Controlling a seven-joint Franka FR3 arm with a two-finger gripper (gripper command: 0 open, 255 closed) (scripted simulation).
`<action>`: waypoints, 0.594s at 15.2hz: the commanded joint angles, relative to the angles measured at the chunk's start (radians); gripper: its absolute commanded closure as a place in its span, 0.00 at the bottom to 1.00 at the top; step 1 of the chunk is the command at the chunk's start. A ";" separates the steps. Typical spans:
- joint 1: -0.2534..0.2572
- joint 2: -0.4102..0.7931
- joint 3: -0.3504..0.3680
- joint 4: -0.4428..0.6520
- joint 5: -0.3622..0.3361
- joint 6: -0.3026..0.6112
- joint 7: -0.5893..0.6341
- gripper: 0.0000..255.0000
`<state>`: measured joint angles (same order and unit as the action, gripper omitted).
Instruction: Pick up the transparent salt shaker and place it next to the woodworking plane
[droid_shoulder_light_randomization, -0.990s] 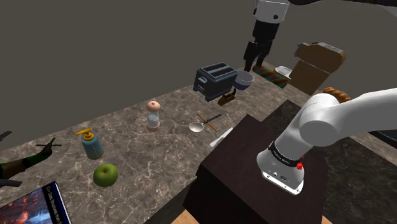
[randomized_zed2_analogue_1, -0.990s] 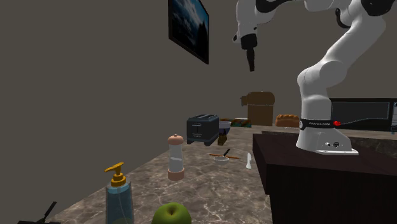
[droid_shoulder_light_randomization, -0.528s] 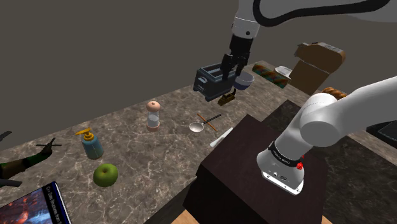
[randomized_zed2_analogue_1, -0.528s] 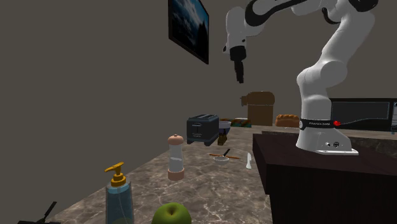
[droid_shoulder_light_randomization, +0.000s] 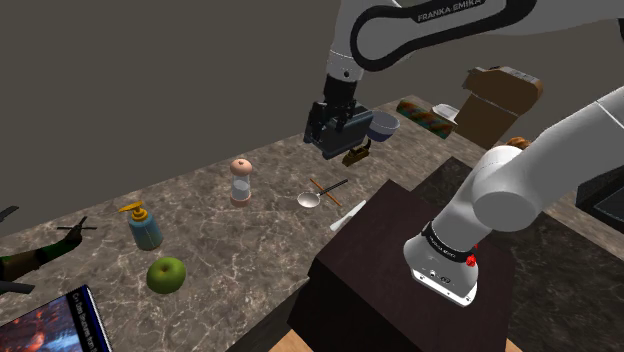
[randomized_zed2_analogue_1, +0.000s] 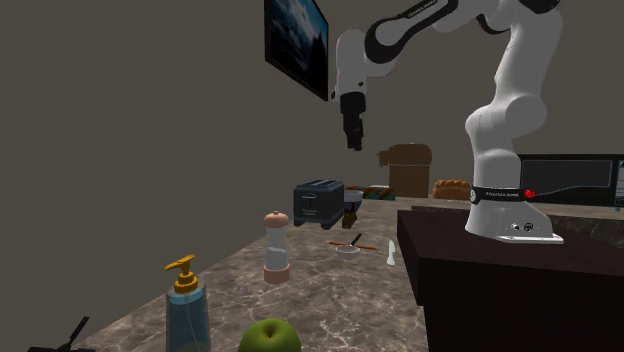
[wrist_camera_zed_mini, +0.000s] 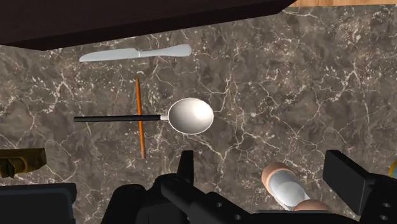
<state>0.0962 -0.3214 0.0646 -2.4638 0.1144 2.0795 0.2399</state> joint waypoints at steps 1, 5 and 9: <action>0.008 0.075 0.011 0.018 0.014 0.070 0.014 0.00; 0.022 0.223 0.030 0.080 0.033 0.180 0.039 0.00; 0.036 0.372 0.045 0.164 0.043 0.270 0.064 0.00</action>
<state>0.1242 0.0193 0.1015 -2.3181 0.1541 2.3290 0.2889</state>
